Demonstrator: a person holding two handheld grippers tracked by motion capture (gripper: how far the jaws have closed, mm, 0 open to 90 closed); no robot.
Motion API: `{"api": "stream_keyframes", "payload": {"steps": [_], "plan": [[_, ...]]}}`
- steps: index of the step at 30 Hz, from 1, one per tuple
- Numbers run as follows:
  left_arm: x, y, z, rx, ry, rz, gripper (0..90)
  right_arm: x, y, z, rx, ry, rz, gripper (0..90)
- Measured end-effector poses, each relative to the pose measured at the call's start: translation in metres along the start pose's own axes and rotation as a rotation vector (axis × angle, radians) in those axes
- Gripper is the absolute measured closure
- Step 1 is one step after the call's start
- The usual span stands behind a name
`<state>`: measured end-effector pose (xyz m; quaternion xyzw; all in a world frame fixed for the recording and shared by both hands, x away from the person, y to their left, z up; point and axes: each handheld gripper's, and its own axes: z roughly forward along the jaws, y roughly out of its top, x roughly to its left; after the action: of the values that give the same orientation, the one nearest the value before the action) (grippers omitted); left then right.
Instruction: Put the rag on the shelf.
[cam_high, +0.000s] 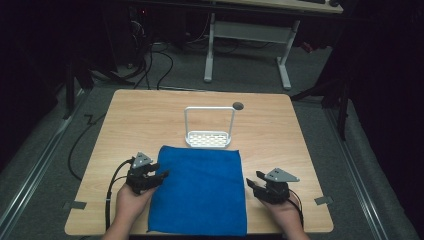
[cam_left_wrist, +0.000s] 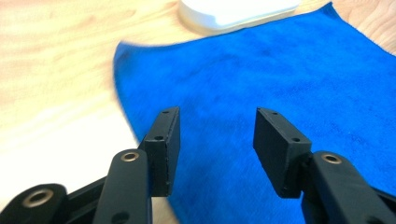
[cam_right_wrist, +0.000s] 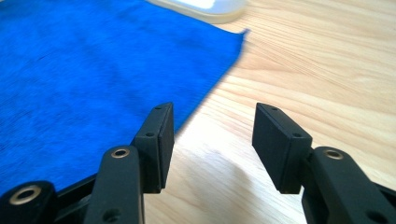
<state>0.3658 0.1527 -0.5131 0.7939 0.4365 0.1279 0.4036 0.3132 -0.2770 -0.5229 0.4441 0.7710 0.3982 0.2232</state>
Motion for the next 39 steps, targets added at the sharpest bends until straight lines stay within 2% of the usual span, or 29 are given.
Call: {"api": "stream_keyframes", "payload": {"steps": [4, 6, 10, 15, 22, 26, 30, 39], "plan": [[0.003, -0.002, 0.003, 0.020, 0.011, 0.008, 50.1, -0.001, -0.001, -0.002, -0.010, -0.009, 0.005, 49.2], [0.004, -0.002, 0.003, 0.011, 0.003, -0.002, 50.1, 0.003, 0.001, -0.001, -0.018, -0.014, -0.022, 49.2], [0.005, -0.001, 0.001, 0.004, 0.004, 0.001, 49.4, 0.004, 0.001, 0.002, -0.001, -0.010, -0.037, 48.9], [0.006, -0.001, 0.002, 0.004, 0.000, 0.001, 48.9, 0.003, -0.001, 0.002, 0.003, -0.006, -0.021, 48.8], [0.005, -0.001, 0.002, 0.003, 0.000, 0.002, 47.9, 0.003, -0.001, 0.002, 0.000, -0.005, -0.023, 48.8], [0.005, -0.001, 0.002, 0.005, 0.001, 0.016, 48.5, 0.003, -0.001, 0.002, -0.002, -0.003, -0.025, 48.8], [0.005, -0.001, 0.001, -0.007, 0.013, 0.021, 48.4, 0.003, -0.002, 0.002, 0.004, 0.000, -0.039, 49.4], [0.012, -0.001, 0.000, -0.045, 0.026, 0.014, 47.9, 0.002, -0.002, 0.002, -0.012, 0.012, -0.029, 51.1]]}}
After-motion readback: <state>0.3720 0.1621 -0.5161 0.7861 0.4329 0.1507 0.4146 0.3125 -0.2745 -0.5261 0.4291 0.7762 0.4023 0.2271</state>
